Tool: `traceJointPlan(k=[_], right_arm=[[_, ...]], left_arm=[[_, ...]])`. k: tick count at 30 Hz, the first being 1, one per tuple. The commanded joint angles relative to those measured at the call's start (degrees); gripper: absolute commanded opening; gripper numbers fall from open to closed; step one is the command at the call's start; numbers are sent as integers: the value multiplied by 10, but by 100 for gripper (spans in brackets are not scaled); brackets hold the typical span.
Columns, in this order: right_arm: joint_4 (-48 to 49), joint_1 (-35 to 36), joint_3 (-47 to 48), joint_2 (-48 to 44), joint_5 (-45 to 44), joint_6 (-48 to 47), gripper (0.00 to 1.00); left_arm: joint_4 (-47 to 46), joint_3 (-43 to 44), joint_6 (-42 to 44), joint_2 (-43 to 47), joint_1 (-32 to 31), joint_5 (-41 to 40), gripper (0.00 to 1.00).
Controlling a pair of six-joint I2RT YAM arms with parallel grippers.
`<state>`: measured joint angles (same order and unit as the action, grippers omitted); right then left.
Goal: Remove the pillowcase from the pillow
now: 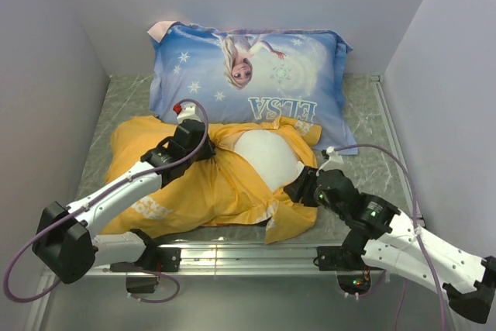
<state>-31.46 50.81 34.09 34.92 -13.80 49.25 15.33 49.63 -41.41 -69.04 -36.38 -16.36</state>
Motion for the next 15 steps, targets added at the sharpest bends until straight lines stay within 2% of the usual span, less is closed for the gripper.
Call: traceJointPlan(k=[1,2,3,6,11,15], right_arm=[[-2,36,-34,1,-31,53,50],[-8,50,-43,-17,-32,63,42],[-21,54,-53,-28,-35,82,21],[-53,61,-89,-76,-24,112,0],[-84,63,-147,-154,20,165,0],[-127,63,-166,-179,28,178,0]], left_arm=[[36,4,0,-20,-7,9,1],[35,6,-2,-24,-6,9,1],[34,6,-3,-27,-6,9,1],[33,9,-10,-39,-6,10,1],[30,6,-17,-41,-7,-2,1],[39,14,-12,-46,-5,-6,1]])
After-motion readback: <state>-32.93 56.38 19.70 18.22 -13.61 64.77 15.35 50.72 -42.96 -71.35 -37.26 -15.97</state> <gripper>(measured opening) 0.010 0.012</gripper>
